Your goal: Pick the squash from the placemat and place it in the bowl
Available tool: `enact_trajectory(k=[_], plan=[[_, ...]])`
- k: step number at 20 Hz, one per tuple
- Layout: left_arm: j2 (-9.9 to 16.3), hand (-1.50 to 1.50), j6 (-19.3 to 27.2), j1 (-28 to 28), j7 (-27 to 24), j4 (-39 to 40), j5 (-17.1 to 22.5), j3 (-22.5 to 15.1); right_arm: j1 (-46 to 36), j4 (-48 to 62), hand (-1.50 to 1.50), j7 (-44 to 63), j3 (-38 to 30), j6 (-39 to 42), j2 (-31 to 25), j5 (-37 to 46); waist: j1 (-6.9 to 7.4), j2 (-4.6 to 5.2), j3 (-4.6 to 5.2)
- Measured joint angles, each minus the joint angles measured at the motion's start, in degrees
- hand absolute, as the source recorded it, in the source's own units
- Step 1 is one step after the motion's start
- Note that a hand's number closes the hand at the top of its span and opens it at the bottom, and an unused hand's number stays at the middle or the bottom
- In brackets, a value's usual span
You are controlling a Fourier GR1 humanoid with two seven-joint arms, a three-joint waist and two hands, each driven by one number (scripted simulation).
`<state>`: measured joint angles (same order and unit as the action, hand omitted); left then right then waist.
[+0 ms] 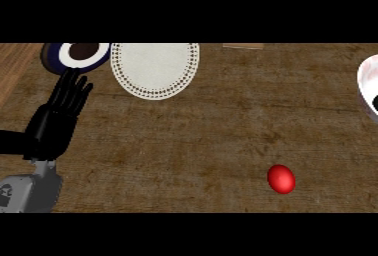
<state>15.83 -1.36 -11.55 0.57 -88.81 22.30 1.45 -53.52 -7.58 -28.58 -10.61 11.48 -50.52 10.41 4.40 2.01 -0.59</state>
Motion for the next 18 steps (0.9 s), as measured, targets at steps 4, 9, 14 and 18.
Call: enact_trajectory(k=[4,9,14,18], plan=[[0.02,0.00,0.40,0.10,-0.09,-0.19,-0.29,0.27,-0.07,2.17,-1.50,-0.03,-5.07,2.17,-3.33,-4.71,-0.33,0.03,0.01],[0.11,0.00,0.42,0.54,-0.34,-0.51,-0.45,0.58,1.87,4.09,-1.50,0.52,-8.69,4.76,-8.37,-8.02,-0.77,0.06,-0.01],[-0.02,0.00,0.63,1.08,-0.28,-0.68,-0.56,0.66,5.97,5.34,-1.50,-0.63,-10.69,8.78,-12.53,-9.89,-1.49,0.06,-0.15],[-0.14,0.00,0.75,1.60,-0.36,-1.01,-0.53,0.84,9.81,5.99,-1.50,-2.35,-11.75,12.44,-15.06,-10.92,-2.06,-0.01,-0.30]])
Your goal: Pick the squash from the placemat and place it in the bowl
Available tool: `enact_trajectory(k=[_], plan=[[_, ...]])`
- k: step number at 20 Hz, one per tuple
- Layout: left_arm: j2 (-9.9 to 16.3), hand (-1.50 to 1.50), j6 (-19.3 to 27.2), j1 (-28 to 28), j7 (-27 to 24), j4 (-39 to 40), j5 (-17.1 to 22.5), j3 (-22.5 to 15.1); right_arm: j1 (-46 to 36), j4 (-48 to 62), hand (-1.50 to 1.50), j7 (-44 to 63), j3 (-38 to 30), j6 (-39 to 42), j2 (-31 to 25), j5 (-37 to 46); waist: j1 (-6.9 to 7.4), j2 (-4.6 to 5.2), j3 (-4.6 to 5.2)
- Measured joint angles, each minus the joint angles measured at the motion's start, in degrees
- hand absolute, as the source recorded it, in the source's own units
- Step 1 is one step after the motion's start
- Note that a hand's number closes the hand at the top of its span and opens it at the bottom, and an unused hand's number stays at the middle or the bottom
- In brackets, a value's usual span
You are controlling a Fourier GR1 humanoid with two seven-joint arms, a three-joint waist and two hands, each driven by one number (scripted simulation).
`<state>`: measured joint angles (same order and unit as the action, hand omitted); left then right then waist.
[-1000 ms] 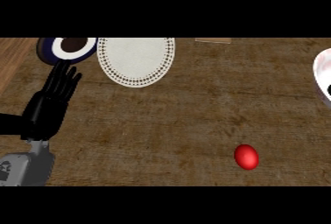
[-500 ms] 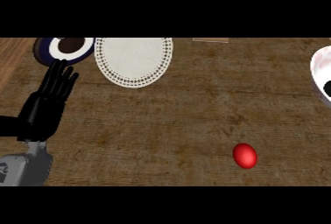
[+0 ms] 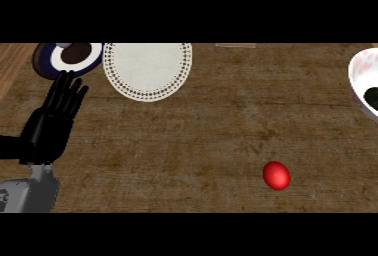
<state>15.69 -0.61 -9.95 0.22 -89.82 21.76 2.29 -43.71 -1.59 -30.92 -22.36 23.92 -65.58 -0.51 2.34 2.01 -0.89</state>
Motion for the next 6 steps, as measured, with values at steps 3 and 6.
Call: enact_trajectory(k=[3,6], plan=[[-0.19,0.00,0.21,0.26,0.39,-0.54,0.18,-0.02,2.34,0.15,-1.50,-0.84,-0.38,2.78,-1.58,-0.39,-0.09,-0.10,-0.08],[0.15,0.00,-0.13,0.85,0.18,-0.63,0.31,0.37,4.58,0.07,-1.50,-1.66,-0.56,5.13,-2.79,-0.58,-0.10,-0.16,-0.10]])
